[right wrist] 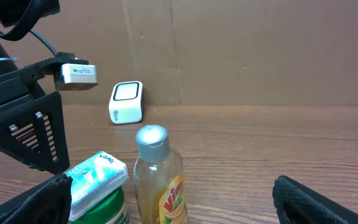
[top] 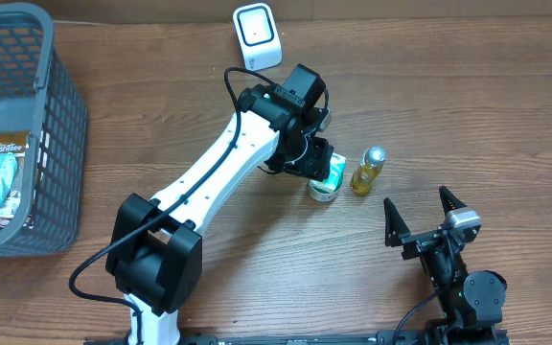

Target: Scan the item barcode

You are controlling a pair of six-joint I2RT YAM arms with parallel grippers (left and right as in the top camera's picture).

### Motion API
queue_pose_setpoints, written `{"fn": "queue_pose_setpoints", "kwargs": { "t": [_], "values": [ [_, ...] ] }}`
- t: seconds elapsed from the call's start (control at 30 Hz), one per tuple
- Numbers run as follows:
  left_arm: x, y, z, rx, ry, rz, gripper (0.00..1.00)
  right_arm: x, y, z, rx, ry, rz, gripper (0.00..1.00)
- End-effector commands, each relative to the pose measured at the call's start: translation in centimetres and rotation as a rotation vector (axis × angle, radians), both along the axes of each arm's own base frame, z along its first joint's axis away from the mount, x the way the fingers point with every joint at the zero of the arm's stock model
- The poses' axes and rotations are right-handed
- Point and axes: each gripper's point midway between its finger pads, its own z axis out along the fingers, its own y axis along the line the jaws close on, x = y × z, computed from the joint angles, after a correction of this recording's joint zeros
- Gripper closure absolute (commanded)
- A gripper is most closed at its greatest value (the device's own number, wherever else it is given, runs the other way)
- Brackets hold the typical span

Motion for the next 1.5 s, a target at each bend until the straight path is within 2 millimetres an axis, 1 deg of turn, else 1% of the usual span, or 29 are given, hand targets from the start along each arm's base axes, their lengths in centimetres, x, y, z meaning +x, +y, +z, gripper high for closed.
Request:
{"fn": "queue_pose_setpoints", "kwargs": {
  "t": [0.0, 0.6, 0.7, 0.77, 0.87, 1.03, 1.17, 1.27, 1.3, 1.33, 1.47],
  "values": [
    [-0.1, -0.1, 0.0, -0.015, -0.001, -0.027, 0.35, 0.1, -0.2, -0.3, 0.000, 0.002, -0.010, 0.00],
    [0.2, -0.3, 0.1, -0.024, -0.014, -0.028, 0.35, 0.1, -0.2, -0.3, 0.000, 0.002, -0.010, 0.00],
    [0.2, -0.3, 0.1, -0.024, -0.017, -0.036, 0.37, 0.1, -0.2, -0.3, 0.000, 0.002, -0.009, 0.00],
    [0.1, -0.3, 0.1, -0.024, -0.016, -0.039, 0.39, 0.1, -0.2, -0.3, 0.000, 0.002, -0.010, 0.00],
    [-0.4, -0.8, 0.0, -0.043, -0.009, -0.068, 0.38, 0.1, -0.2, -0.3, 0.000, 0.002, -0.010, 0.00],
    [-0.7, -1.0, -0.7, -0.042, -0.007, -0.076, 0.37, 0.1, -0.2, -0.3, 0.000, 0.001, -0.010, 0.00],
    [-0.7, -1.0, -2.0, -0.046, -0.013, -0.076, 0.36, 0.1, -0.2, -0.3, 0.000, 0.002, -0.010, 0.00],
    [-0.6, -1.0, -3.0, -0.049, -0.010, -0.057, 0.41, 0.1, -0.2, -0.3, 0.000, 0.002, -0.009, 0.00],
    [-0.7, -1.0, -3.3, -0.048, -0.005, -0.049, 0.45, 0.1, -0.2, -0.3, 0.000, 0.001, -0.009, 0.00],
    [-0.8, -0.9, -3.5, -0.047, -0.004, -0.048, 0.46, 0.1, -0.2, -0.3, 0.000, 0.002, -0.010, 0.00],
    [-0.7, -1.0, -3.4, -0.049, -0.006, -0.048, 0.66, 0.1, -0.2, -0.3, 0.000, 0.002, -0.010, 0.00]
  ]
}}
